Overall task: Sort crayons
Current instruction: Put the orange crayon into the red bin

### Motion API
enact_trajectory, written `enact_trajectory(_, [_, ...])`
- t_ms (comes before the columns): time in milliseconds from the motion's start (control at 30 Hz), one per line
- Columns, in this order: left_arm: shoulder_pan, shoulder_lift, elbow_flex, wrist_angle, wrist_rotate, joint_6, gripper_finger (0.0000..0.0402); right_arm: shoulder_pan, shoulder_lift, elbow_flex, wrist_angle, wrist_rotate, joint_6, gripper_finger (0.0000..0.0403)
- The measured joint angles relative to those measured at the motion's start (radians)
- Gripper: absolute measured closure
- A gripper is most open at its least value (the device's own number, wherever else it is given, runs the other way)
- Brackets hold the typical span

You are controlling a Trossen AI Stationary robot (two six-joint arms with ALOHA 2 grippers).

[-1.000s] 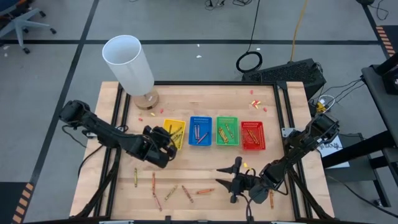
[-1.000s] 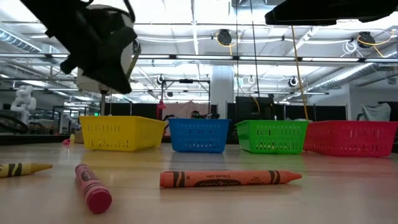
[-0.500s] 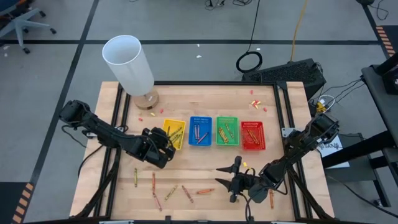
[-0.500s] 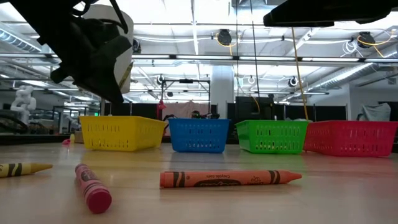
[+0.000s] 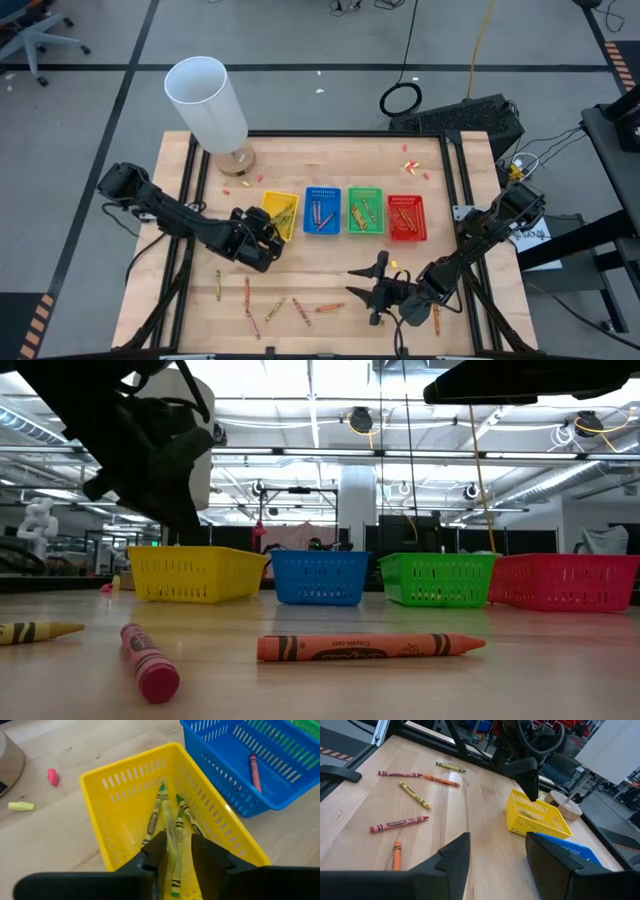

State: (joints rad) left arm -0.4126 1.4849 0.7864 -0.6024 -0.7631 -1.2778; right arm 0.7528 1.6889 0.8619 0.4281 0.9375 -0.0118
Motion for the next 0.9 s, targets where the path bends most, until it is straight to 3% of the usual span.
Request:
enact_trajectory(167, [0.000,0.013,0.000,0.010,-0.001,0.001,0.0294,0.000,0.000,0.000,-0.013,0.000,0.001,0.0227])
enact_trajectory(500, [-0.049,-0.035,0.010,0.025,-0.009,0.062,0.0293,0.000,0.000,0.000,-0.014,-0.002,0.043,0.0227])
enact_trajectory(600, [-0.075,-0.055,0.035,0.026,-0.030,0.066,0.0293,0.000,0.000,0.000,-0.014,-0.072,0.058,0.0227])
enact_trajectory(733, [-0.112,-0.061,0.057,0.121,-0.084,0.194,0.0293,0.000,0.000,0.000,-0.014,-0.203,0.090,0.0227])
enact_trajectory(900, [-0.144,-0.061,0.059,0.343,-0.083,0.454,0.0293,0.000,0.000,0.000,-0.014,-0.255,0.105,0.0227])
